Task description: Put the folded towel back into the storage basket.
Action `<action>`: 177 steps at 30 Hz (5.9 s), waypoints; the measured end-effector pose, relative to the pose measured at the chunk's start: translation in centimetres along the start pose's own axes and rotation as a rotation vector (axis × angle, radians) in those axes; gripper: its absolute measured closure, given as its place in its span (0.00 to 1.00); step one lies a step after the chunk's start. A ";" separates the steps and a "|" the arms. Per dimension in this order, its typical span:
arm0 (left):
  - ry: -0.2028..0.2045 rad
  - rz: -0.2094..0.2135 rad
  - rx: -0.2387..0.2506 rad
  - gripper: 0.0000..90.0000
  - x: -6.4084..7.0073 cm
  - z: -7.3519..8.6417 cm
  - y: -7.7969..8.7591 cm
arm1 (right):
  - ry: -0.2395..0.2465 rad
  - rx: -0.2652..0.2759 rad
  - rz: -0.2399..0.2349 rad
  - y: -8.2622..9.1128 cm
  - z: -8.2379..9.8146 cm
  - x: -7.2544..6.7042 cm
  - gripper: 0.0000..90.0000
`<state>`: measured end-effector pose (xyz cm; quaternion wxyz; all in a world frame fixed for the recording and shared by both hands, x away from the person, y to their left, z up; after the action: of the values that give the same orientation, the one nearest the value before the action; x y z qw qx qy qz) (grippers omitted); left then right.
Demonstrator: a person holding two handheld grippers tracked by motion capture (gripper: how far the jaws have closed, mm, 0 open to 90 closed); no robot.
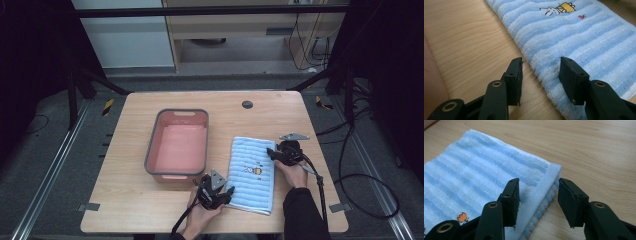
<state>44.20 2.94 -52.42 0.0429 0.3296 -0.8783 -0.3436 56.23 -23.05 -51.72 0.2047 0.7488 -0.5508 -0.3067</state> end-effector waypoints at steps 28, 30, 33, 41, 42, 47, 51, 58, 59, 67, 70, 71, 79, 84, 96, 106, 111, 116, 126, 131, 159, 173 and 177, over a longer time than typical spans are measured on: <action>0.045 0.038 0.046 0.95 0.6 -0.7 0.7 | 0.006 -0.003 -0.059 0.6 0.0 -0.8 0.92; 0.041 0.038 0.067 0.96 0.6 -1.1 1.2 | 0.017 0.011 -0.066 1.2 -0.2 -1.2 0.92; 0.031 0.041 0.083 0.96 0.7 -1.7 1.9 | 0.024 0.040 -0.079 2.1 -0.5 -1.6 0.92; 0.009 0.047 0.120 0.96 0.8 -3.2 3.8 | 0.054 0.119 -0.083 4.6 -1.9 -2.8 0.92; 0.005 0.044 0.121 0.96 0.7 -3.3 4.0 | 0.059 0.130 -0.085 4.9 -2.1 -2.9 0.92; -0.007 0.046 0.147 0.96 0.5 -3.9 4.8 | 0.064 0.158 -0.091 6.2 -2.7 -3.2 0.93; -0.010 0.044 0.155 0.96 0.5 -4.2 5.4 | 0.059 0.177 -0.097 7.0 -3.2 -3.4 0.93; -0.024 0.041 0.166 0.96 0.3 -4.9 6.4 | 0.090 0.197 -0.084 7.9 -3.8 -4.2 0.93; -0.025 0.039 0.166 0.96 0.3 -5.0 6.5 | 0.090 0.197 -0.084 7.9 -3.8 -4.2 0.93; -0.040 0.024 0.181 0.96 -0.4 -5.8 7.9 | 0.097 0.219 -0.092 8.9 -4.6 -5.3 0.93; -0.047 0.019 0.184 0.96 -0.5 -6.0 8.3 | 0.092 0.234 -0.104 9.3 -5.0 -5.7 0.93; -0.049 0.016 0.186 0.96 -0.5 -6.1 8.5 | 0.091 0.239 -0.107 9.4 -5.1 -5.8 0.93; -0.044 0.001 0.207 0.96 -1.3 -6.5 10.1 | 0.094 0.254 -0.122 9.9 -6.0 -6.9 0.93; -0.043 -0.010 0.216 0.96 -2.1 -6.6 11.1 | 0.106 0.262 -0.136 10.2 -7.1 -8.3 0.94; -0.030 -0.064 0.240 0.96 -4.6 -6.3 13.8 | 0.142 0.274 -0.156 10.2 -9.8 -12.0 0.94; -0.021 -0.115 0.255 0.96 -6.9 -5.8 16.1 | 0.165 0.276 -0.180 9.3 -11.4 -14.8 0.94; -0.003 -0.135 0.259 0.96 -8.1 -5.2 17.0 | 0.176 0.278 -0.194 8.9 -12.2 -16.3 0.94; 0.019 -0.154 0.267 0.96 -9.2 -4.6 17.9 | 0.183 0.277 -0.212 8.4 -12.9 -17.7 0.94; 0.054 -0.181 0.276 0.96 -10.9 -3.7 18.7 | 0.200 0.280 -0.229 7.0 -14.2 -20.0 0.94; 0.074 -0.204 0.281 0.96 -12.1 -3.2 19.0 | 0.202 0.276 -0.235 6.0 -15.0 -21.0 0.94; 0.148 -0.282 0.245 0.96 -16.2 -1.1 18.2 | 0.225 0.246 -0.243 1.0 -16.8 -24.5 0.94; 0.155 -0.291 0.193 0.96 -16.7 0.1 16.4 | 0.221 0.201 -0.232 -1.9 -15.9 -24.3 0.93; 0.158 -0.286 0.170 0.96 -16.7 0.6 15.7 | 0.234 0.190 -0.225 -2.6 -15.6 -24.3 0.93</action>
<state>48.42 22.05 -40.38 0.0342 0.4796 -0.8422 -0.2438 63.73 0.36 -36.39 0.1600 0.8521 -0.4626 -0.1852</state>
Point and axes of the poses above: each handheld gripper's, and its own axes: y roughly backward along the jaws, z roughly out of its underside, x roughly to its right, the point moved 3 cm from there along -y, roughly forward along the jaws, and after that the axes turned 14 degrees about -y, right-handed, at the moved point
